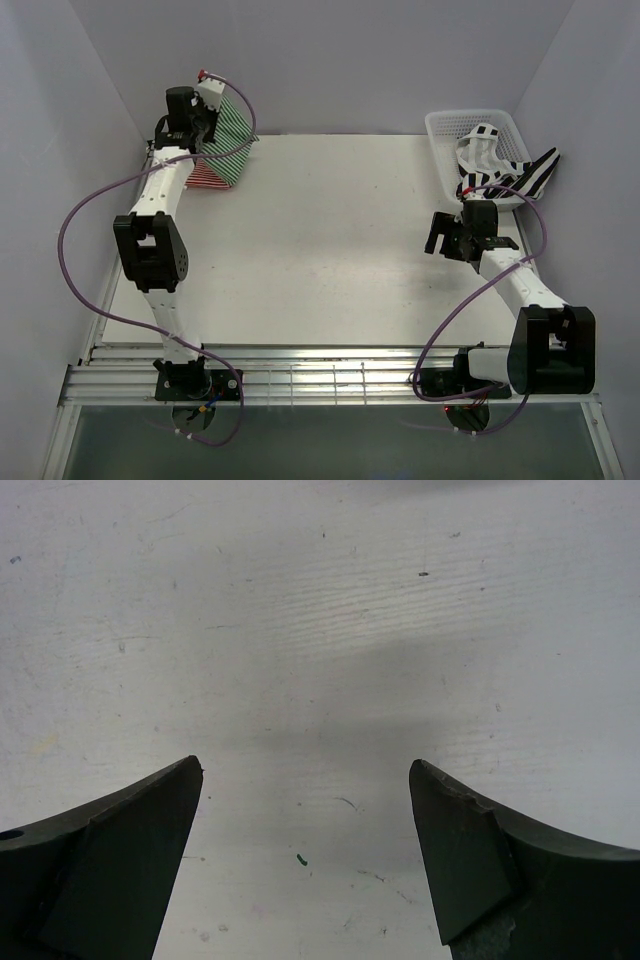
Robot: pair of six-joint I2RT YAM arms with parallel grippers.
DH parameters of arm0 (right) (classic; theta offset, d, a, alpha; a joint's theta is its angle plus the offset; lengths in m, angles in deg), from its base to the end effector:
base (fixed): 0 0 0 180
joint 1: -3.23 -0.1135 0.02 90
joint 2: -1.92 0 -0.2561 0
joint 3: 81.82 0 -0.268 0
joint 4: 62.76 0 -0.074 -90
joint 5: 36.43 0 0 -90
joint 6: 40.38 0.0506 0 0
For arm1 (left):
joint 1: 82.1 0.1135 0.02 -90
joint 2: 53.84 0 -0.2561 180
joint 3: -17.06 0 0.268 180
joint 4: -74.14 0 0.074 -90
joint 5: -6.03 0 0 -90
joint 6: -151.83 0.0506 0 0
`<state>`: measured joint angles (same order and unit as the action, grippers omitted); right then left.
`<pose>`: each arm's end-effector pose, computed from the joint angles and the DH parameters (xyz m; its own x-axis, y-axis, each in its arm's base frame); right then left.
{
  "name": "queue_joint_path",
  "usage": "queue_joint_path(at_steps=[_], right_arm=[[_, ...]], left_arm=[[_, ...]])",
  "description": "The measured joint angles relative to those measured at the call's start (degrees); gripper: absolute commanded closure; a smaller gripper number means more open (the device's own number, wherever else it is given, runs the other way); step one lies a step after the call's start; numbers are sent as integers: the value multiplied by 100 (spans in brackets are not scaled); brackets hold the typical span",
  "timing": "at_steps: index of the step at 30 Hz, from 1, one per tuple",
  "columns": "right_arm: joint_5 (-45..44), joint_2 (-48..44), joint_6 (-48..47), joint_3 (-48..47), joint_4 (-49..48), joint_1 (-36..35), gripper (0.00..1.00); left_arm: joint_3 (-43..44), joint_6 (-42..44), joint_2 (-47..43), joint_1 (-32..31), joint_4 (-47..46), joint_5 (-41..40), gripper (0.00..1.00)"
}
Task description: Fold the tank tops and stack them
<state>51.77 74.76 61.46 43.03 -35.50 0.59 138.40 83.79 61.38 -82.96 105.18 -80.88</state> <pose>0.2877 0.0117 0.1888 -0.6956 0.1732 -0.6972 0.1215 0.9849 0.1235 0.5084 -0.0104 0.3213 -0.3669 0.3790 -0.8496 0.2168 0.9229 0.3181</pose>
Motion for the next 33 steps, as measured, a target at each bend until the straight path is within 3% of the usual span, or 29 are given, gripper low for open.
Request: queue_joint_path(at_steps=[24,26,27,29,30,31,33], right_arm=[[-393,-114,-11,-243,564,0,10],[-404,-188,-24,-378,745,0,10],[-404,-256,-26,-455,844,0,10],[-400,-474,-33,-579,981,0,10],[-400,-584,-33,-629,1027,0,10],[-398,-717,-35,-699,1091,0,10],[-398,-973,-39,-879,1220,0,10]], left_arm=[[1001,129,1766,824,-308,-195,98],[1038,107,1895,896,-404,-264,83],[1049,101,1945,938,-444,-302,61],[1049,125,2028,1019,-533,-398,37],[1049,98,2059,1067,-610,-466,14],[1049,107,2096,1117,-669,-553,2],[1047,13,2133,1213,-785,-717,2]])
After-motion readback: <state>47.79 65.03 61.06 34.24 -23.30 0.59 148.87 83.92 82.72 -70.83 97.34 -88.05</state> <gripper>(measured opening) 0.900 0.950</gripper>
